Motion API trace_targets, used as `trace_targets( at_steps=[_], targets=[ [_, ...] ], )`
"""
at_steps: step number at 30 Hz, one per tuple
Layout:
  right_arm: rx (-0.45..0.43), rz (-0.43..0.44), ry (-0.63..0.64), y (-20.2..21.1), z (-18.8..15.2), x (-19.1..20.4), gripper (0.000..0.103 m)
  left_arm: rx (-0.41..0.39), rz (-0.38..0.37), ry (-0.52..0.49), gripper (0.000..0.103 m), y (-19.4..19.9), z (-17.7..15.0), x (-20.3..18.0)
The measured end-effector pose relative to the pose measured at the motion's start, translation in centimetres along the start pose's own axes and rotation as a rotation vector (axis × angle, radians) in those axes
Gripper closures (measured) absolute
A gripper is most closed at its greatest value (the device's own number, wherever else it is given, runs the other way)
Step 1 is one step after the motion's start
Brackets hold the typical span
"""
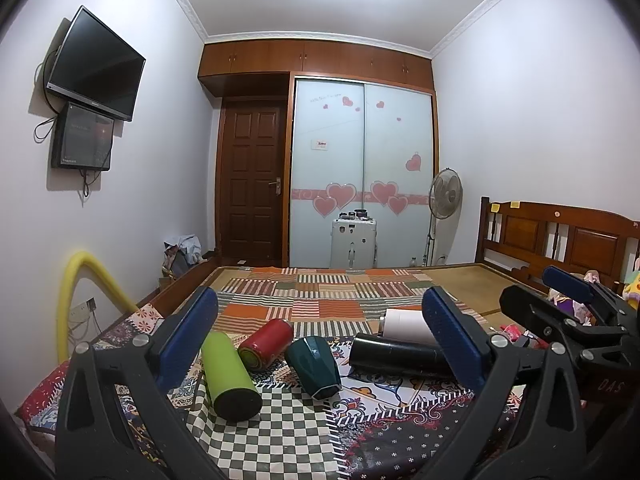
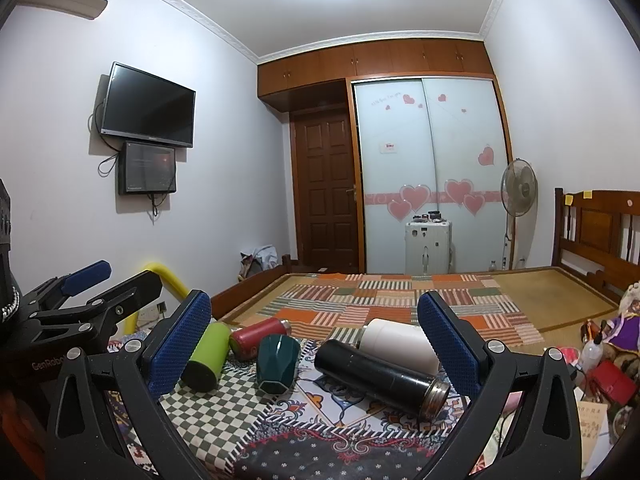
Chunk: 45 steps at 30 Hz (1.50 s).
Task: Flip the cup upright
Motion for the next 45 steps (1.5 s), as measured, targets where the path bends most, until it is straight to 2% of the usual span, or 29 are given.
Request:
trace_targets(
  at_steps=[30, 38, 45],
  targets=[
    [0.022, -0.001, 0.007, -1.0, -0.6, 0.0, 0.000, 0.012, 0.024, -0.001, 0.000, -0.9, -0.5, 0.9],
    [0.131, 0.061, 0.036, -5.4, -1.5, 0.3, 0.000, 0.075, 0.071, 0.000, 0.000, -3.9, -2.2, 3.2],
    [0.291, 0.131, 0.023, -10.9, -3.8, 0.2, 0.000, 0.180, 0.115, 0.003, 0.000, -7.7, -5.1, 6.3]
  ],
)
Point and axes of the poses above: each gripper's, at about its wrist camera, not at the fingertips, and y roughly against the way its jaws point, x to its left, z to its top, the point moved 7 cm from there along -y, roughly the way its jaws point, and after that the axes turned 10 degrees about z, right-handed, at the moved point
